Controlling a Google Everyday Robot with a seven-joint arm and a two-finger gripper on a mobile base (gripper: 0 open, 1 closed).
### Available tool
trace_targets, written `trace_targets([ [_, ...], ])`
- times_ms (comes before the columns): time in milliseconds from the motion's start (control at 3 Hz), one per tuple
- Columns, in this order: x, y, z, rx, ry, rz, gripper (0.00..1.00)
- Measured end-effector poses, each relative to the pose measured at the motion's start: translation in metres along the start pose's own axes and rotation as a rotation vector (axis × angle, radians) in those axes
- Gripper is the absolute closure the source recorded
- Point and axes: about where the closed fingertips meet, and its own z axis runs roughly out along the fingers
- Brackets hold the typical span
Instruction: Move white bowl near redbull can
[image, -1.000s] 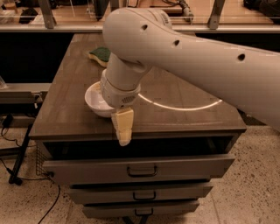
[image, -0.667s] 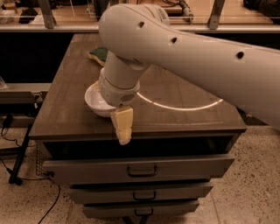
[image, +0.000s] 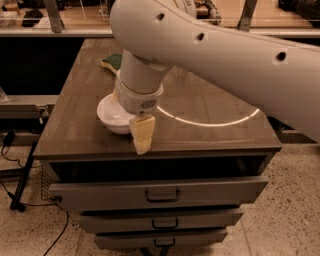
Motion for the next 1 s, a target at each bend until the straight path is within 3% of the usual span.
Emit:
trace_targets([
  [1000, 0.014, 0.003, -0.023, 0.024, 0.066, 0.019, 0.88],
])
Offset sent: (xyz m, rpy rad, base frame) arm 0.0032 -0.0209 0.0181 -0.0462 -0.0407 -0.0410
